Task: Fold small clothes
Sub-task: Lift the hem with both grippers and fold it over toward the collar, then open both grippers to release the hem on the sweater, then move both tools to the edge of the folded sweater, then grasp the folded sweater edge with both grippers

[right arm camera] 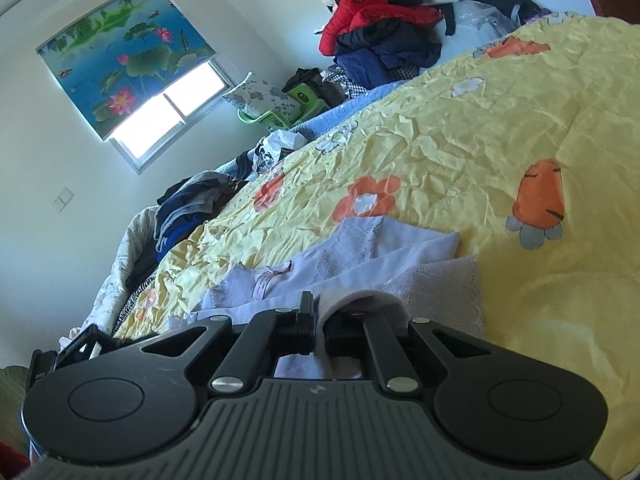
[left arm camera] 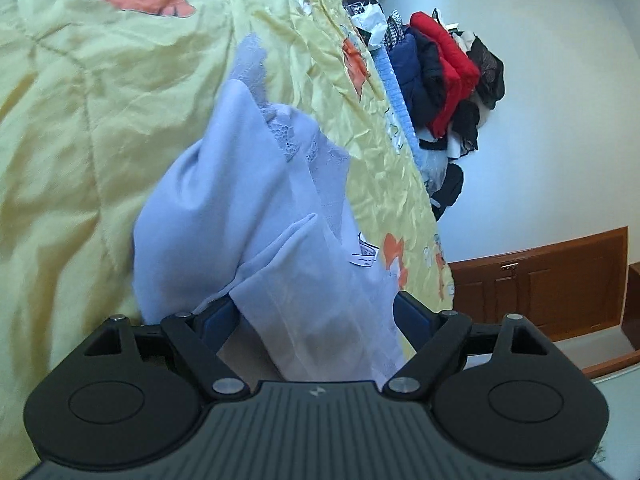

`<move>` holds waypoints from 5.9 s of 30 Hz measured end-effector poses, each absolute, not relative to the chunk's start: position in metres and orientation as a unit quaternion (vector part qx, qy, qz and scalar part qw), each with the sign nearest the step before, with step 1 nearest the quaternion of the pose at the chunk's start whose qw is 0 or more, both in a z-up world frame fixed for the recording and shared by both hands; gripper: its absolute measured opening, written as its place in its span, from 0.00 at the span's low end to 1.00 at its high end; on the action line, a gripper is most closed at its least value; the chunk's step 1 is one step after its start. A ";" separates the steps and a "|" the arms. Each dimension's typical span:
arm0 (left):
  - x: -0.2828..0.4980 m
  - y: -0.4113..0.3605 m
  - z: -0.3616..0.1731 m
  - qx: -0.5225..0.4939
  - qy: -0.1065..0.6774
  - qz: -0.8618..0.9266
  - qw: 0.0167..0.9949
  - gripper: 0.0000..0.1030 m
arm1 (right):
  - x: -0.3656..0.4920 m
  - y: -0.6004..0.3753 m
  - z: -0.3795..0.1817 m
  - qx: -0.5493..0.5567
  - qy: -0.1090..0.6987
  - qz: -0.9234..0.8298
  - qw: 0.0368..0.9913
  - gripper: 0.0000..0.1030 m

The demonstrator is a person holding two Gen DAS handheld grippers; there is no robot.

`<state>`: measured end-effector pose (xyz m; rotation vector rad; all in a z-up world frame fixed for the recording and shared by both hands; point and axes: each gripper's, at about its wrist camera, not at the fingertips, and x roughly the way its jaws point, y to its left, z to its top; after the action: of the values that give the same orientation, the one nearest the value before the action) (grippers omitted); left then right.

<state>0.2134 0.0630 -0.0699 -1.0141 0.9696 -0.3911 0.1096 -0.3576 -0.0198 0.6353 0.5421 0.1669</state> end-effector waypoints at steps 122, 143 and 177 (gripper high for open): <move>0.181 -0.004 -0.039 0.047 0.343 -0.117 0.931 0.84 | 0.214 -0.250 -0.048 -0.021 0.328 -0.038 0.944 0.86; 0.227 0.085 -0.036 -0.152 0.432 -0.174 0.872 0.84 | 0.076 -0.125 -0.040 -0.169 0.239 0.104 0.951 0.84; 0.353 0.041 -0.056 -0.189 0.473 -0.276 0.815 0.15 | 0.098 -0.001 -0.084 -0.356 0.204 0.090 0.907 0.14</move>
<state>0.3534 0.0412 -0.0555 -0.4038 1.0094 -0.5884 0.0984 -0.0013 -0.0844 -0.7358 0.4219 0.1863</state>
